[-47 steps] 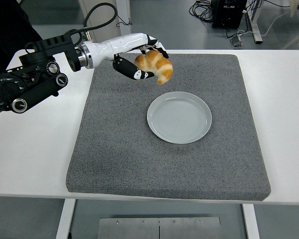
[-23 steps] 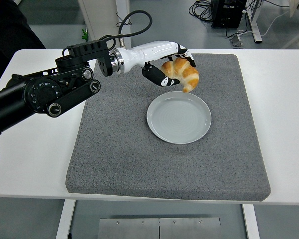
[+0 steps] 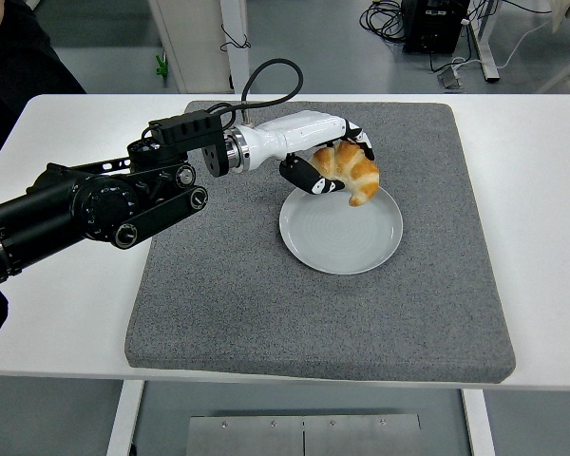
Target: Place the bread on the plate
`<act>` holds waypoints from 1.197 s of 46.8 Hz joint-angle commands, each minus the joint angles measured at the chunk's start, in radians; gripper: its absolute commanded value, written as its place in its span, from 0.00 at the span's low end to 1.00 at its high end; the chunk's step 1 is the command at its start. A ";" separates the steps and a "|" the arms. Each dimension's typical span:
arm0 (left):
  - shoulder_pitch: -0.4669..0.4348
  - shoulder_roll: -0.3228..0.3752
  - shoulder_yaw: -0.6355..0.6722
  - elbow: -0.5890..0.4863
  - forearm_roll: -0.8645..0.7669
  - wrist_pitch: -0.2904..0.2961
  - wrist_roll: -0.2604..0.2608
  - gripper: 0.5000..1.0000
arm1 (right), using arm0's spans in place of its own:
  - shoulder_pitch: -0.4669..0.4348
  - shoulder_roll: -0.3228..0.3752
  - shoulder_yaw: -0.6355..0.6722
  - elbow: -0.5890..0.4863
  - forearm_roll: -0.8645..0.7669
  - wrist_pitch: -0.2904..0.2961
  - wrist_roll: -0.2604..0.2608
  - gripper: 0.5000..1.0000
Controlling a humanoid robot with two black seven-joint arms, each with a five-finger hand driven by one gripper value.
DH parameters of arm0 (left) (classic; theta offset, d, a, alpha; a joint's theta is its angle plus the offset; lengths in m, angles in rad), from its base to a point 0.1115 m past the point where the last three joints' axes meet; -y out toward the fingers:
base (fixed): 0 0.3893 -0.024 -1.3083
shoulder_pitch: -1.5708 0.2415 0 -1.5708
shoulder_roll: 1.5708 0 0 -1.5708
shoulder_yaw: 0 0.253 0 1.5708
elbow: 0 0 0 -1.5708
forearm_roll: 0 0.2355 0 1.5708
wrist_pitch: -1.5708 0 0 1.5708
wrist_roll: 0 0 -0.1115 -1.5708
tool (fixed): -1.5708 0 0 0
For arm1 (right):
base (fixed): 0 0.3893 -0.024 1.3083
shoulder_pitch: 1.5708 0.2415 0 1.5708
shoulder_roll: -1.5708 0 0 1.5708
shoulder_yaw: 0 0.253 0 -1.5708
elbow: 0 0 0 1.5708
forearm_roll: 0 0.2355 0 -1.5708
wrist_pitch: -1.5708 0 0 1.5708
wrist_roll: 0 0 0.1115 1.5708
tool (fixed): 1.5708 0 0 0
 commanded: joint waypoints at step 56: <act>0.095 -0.101 0.138 0.091 -0.019 0.120 -0.007 0.17 | 0.000 0.000 0.000 0.000 0.000 0.000 0.000 1.00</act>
